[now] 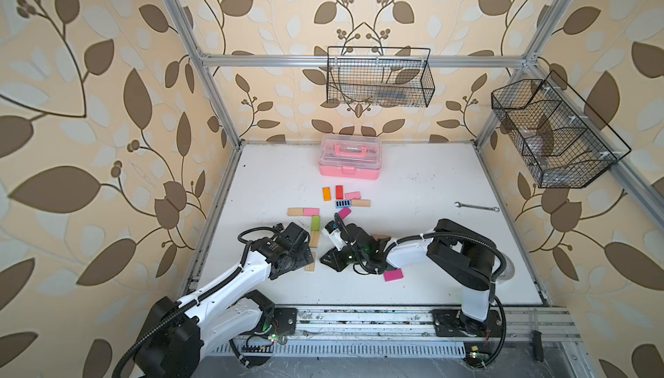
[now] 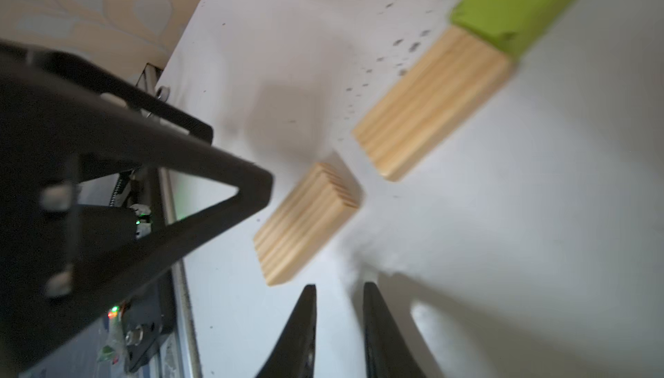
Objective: Assemble the number 7 with building blocks
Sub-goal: Assemble the building block at the center of the board.
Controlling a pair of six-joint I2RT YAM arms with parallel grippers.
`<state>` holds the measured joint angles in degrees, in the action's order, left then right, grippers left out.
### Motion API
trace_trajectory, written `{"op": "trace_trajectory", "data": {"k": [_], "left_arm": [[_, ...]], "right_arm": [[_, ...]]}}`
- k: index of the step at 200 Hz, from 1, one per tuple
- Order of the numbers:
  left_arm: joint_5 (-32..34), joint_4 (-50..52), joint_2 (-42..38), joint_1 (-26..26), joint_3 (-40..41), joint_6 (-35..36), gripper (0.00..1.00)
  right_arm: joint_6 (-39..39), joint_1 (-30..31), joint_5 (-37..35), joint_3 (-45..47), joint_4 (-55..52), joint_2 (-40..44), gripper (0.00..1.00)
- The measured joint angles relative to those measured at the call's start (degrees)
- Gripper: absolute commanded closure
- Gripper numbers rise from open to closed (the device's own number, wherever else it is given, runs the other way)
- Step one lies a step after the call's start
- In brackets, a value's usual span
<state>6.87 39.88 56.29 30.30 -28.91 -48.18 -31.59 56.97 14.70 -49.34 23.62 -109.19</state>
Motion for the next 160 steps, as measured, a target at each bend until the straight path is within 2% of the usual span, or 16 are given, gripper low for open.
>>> {"op": "trace_trajectory", "data": {"k": [35,67,91,124,160], "left_arm": [[-3.96,-2.38,0.55,0.0,-0.5,4.15,0.09],[-7.06,-4.48,3.85,0.02,-1.03,6.84,0.2],[-8.87,-5.79,6.93,0.35,-1.22,8.52,0.31],[-9.7,-6.12,10.62,1.68,-1.79,9.27,0.41],[-9.66,-6.25,12.7,3.56,-2.56,9.22,0.43]], "right_arm": [[2.34,-4.63,-1.31,3.5,-3.17,7.65,0.68],[4.68,-7.54,-2.29,3.98,-5.66,12.52,0.6],[6.03,-9.53,-3.13,4.66,-7.37,14.8,0.59],[7.04,-11.23,-3.65,5.44,-8.72,15.69,0.58],[7.63,-11.87,-3.78,5.53,-9.77,15.8,0.55]]}}
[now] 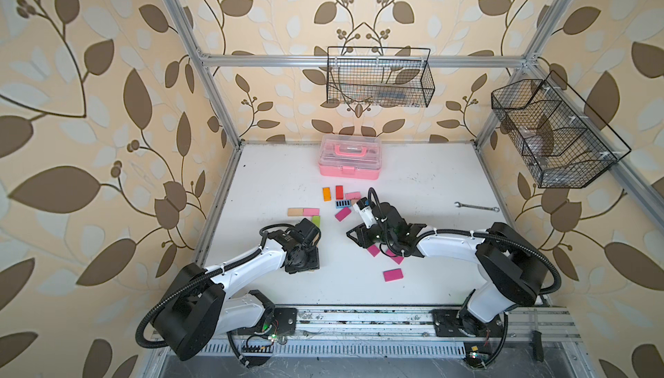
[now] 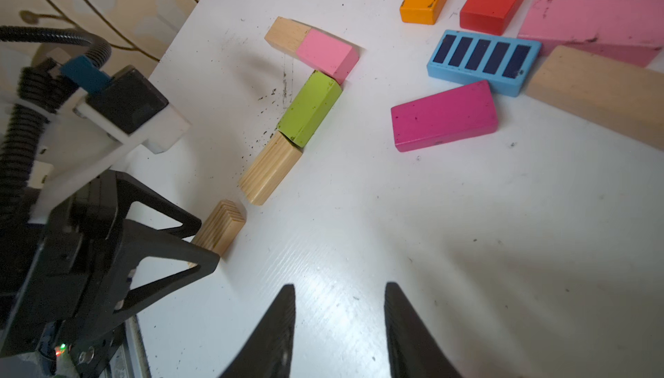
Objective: Assemble the number 7 with building blocks
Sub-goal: Assemble the building block at the center of the board.
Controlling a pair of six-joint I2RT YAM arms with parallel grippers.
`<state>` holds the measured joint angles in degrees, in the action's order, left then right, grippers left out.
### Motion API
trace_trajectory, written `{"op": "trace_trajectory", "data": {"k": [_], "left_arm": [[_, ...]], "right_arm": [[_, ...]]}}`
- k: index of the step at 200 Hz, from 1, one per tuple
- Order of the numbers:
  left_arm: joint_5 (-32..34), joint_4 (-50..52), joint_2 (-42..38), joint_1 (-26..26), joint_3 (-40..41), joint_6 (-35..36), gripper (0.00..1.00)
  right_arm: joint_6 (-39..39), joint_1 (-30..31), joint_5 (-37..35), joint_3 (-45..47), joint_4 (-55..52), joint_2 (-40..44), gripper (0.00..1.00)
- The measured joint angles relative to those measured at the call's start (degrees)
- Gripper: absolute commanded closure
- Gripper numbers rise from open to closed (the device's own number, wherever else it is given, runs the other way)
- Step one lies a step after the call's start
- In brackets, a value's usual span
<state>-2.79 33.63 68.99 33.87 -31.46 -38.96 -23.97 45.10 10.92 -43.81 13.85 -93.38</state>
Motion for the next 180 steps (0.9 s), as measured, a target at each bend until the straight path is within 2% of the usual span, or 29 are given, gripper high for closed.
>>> {"op": "trace_trajectory", "data": {"k": [47,84,142,180], "left_arm": [[0.24,0.22,0.09,1.42,-0.04,-0.61,0.46],[0.94,0.59,1.11,1.44,-0.35,-1.49,0.56],[1.73,0.79,1.9,1.42,-0.72,-1.86,0.65],[1.75,0.76,1.99,1.44,-0.79,-1.81,0.69]], "right_arm": [[0.33,-0.68,0.0,0.02,-0.48,0.11,0.53],[0.68,-1.16,0.0,0.24,-0.61,0.35,0.53],[0.72,-2.01,0.02,1.07,-0.61,1.62,0.52],[1.09,-2.29,0.02,1.11,-0.7,1.95,0.46]]}}
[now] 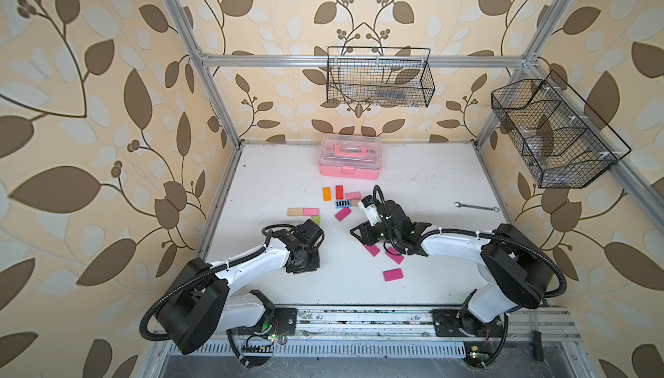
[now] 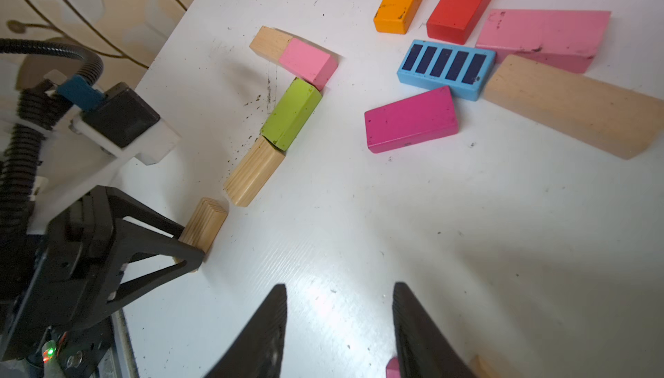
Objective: Assemble the number 7 with building blocks
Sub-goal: Assemble the building block at the center of the board.
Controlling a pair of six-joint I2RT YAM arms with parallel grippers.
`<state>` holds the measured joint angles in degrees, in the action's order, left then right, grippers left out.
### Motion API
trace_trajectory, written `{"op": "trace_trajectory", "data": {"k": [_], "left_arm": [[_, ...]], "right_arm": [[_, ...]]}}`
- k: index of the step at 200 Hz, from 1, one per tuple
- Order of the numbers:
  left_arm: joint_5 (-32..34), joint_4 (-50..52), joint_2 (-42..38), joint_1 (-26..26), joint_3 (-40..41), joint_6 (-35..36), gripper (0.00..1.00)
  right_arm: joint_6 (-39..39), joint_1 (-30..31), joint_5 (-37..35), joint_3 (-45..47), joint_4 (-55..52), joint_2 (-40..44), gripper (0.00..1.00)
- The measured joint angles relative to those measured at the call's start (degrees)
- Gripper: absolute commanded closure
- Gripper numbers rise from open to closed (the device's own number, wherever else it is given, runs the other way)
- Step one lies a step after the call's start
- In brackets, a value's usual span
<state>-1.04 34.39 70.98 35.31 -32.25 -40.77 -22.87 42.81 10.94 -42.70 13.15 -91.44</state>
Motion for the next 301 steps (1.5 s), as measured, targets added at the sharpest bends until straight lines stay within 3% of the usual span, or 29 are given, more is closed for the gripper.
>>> {"op": "trace_trajectory", "data": {"k": [64,251,301], "left_arm": [[0.02,-0.74,1.7,0.0,-1.09,0.72,0.72],[1.53,-1.51,8.31,0.74,-5.95,3.39,0.72],[1.68,-1.25,8.81,0.74,-6.25,3.23,0.6]], "right_arm": [[1.7,-0.2,0.04,0.17,0.07,2.01,0.3],[3.45,-1.73,2.64,2.95,2.25,2.21,0.29],[3.45,-1.73,2.93,2.95,2.54,2.21,0.29]]}}
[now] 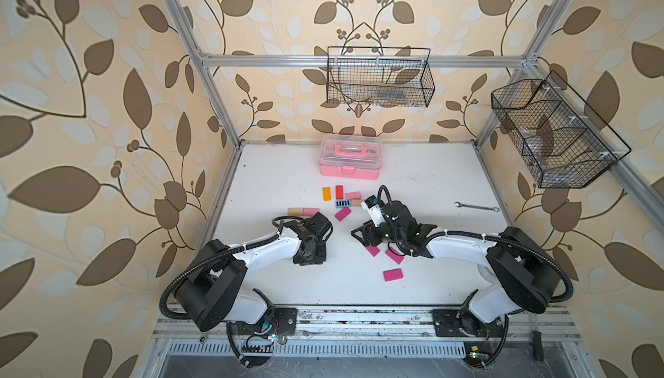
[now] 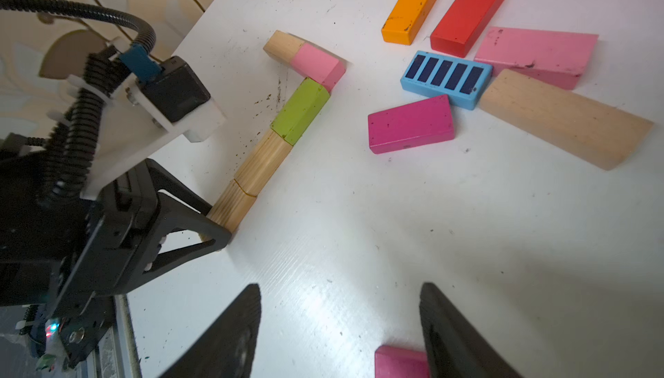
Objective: Assemble the number 7 with building blocks
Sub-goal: Assemble the building block at the center of the board.
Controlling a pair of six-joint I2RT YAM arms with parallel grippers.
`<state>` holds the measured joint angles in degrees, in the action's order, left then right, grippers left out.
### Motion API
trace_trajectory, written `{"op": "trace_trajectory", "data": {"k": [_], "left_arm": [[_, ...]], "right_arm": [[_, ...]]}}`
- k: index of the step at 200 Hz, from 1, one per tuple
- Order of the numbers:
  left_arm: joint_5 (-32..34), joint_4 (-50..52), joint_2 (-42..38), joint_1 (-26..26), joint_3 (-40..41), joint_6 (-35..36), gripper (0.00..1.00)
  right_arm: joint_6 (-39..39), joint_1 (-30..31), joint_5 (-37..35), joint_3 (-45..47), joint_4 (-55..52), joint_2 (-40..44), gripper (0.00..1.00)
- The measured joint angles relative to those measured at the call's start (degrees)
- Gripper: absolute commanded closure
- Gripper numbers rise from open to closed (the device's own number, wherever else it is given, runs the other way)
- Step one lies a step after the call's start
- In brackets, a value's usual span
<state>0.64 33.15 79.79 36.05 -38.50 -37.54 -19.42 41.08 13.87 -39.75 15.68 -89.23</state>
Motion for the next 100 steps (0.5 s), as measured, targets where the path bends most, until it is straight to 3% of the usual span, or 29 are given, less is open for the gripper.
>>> {"op": "trace_trajectory", "data": {"k": [33,66,100], "left_arm": [[0.85,-0.35,0.15,0.02,-0.2,-0.24,0.48],[1.55,-0.33,0.11,0.02,-0.26,-0.37,0.26],[2.54,1.57,-1.05,0.0,-0.2,-1.01,0.12]], "right_arm": [[-0.02,0.0,0.13,0.0,0.0,0.0,0.29],[0.0,0.02,0.11,0.0,0.0,0.0,0.29],[0.0,0.04,0.11,0.0,-0.04,0.0,0.28]]}}
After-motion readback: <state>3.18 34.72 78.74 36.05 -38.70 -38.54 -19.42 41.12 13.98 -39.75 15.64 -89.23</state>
